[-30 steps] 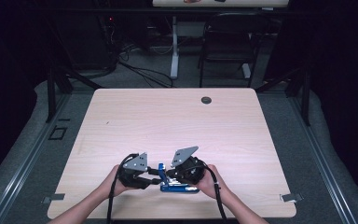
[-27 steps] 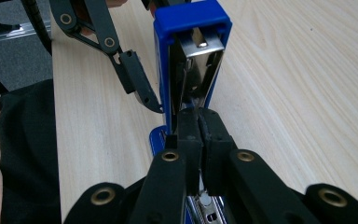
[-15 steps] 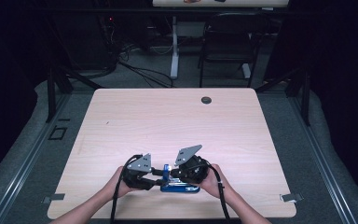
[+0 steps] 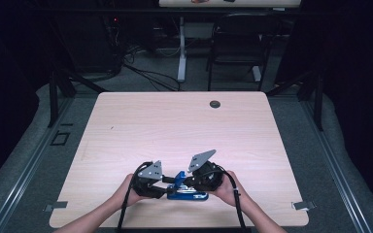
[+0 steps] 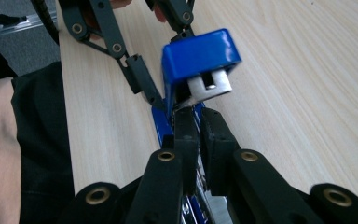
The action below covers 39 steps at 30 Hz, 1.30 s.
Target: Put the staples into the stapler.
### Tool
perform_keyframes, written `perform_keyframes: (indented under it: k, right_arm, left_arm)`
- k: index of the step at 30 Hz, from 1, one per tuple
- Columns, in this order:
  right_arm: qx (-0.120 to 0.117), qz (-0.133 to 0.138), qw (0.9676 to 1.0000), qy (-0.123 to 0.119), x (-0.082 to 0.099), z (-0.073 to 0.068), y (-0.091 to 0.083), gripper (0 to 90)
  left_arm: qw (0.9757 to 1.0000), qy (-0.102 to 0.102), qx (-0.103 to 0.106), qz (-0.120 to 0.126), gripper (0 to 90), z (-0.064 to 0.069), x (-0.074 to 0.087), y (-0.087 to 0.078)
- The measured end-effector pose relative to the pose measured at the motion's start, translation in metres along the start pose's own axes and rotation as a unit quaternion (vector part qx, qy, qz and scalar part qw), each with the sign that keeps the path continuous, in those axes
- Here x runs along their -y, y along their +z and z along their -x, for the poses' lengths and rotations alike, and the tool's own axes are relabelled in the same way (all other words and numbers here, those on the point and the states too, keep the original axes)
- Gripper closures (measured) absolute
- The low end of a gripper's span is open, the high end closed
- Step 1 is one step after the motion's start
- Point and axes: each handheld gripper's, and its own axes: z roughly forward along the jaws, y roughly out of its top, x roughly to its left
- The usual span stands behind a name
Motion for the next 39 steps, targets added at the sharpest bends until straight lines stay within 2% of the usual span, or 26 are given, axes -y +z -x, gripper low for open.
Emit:
perform_keyframes:
  k: [7, 10, 14, 16, 18, 21, 23, 25, 27, 28, 31, 33, 34, 36, 37, 39]
  right_arm:
    - [0.003, -0.029, 0.9995, -0.006, 0.003, -0.002, -0.005, 85.6]
    - [0.002, -0.027, 0.9996, 0.003, 0.007, 0.0, -0.008, 85.6]
    - [0.016, -0.04, 0.9989, 0.019, 0.016, 0.006, -0.018, 85.9]
    - [0.037, -0.028, 0.998, 0.041, 0.02, 0.01, -0.025, 87.4]
    - [0.053, -0.019, 0.997, 0.053, 0.02, 0.014, -0.033, 88.3]
    - [0.077, 0.023, 0.9945, 0.067, 0.015, 0.016, -0.05, 89.2]
    - [0.081, 0.051, 0.9932, 0.067, 0.01, 0.014, -0.059, 89.6]
    - [0.066, 0.06, 0.9939, 0.066, 0.005, 0.011, -0.062, 89.5]
    - [0.057, 0.048, 0.9956, 0.056, 0.002, 0.007, -0.058, 89.7]
    - [0.054, 0.041, 0.9963, 0.053, 0.002, 0.005, -0.054, 89.8]
    - [0.049, 0.005, 0.9981, 0.037, 0.002, 0.003, -0.044, 90.0]
    - [0.039, -0.009, 0.9984, 0.04, 0.005, 0.004, -0.039, 90.0]
    - [0.037, -0.01, 0.9983, 0.044, 0.006, 0.004, -0.037, 90.0]
    - [0.034, -0.026, 0.9981, 0.044, 0.009, 0.007, -0.033, 90.0]
    - [0.032, -0.029, 0.9979, 0.047, 0.01, 0.007, -0.031, 90.0]
    - [0.03, -0.043, 0.9975, 0.047, 0.012, 0.009, -0.028, 90.0]
  left_arm:
    - [0.9999, 0.001, -0.008, -0.011, 63.9, 0.002, 0.0, 0.007]
    - [0.9999, 0.002, -0.009, -0.013, 64.2, 0.002, 0.0, 0.008]
    - [0.9998, 0.002, -0.009, -0.018, 64.2, 0.002, -0.001, 0.008]
    - [0.9998, -0.002, -0.009, -0.019, 64.0, 0.002, -0.001, 0.009]
    - [0.9998, -0.004, -0.008, -0.019, 63.9, 0.002, -0.001, 0.009]
    - [0.9997, -0.003, -0.01, -0.02, 63.6, 0.003, -0.001, 0.01]
    - [0.9998, -0.006, -0.008, -0.02, 63.3, 0.002, -0.001, 0.011]
    - [0.9997, -0.009, -0.005, -0.024, 62.8, 0.002, -0.001, 0.012]
    - [0.9994, -0.014, -0.005, -0.033, 62.2, 0.001, -0.001, 0.015]
    - [0.9995, -0.014, 0.001, -0.029, 62.0, 0.0, -0.001, 0.016]
    - [0.9994, -0.019, 0.003, -0.028, 61.8, -0.001, -0.002, 0.016]
    - [0.9994, -0.019, 0.005, -0.03, 61.8, -0.001, -0.002, 0.016]
    - [0.9991, -0.018, -0.002, -0.037, 61.8, -0.001, -0.003, 0.016]
    - [0.9993, -0.022, 0.007, -0.031, 61.4, -0.002, -0.003, 0.015]
    - [0.9992, -0.025, 0.001, -0.031, 60.6, -0.002, -0.003, 0.014]
    - [0.9988, -0.038, -0.013, -0.027, 52.4, -0.005, -0.003, 0.011]
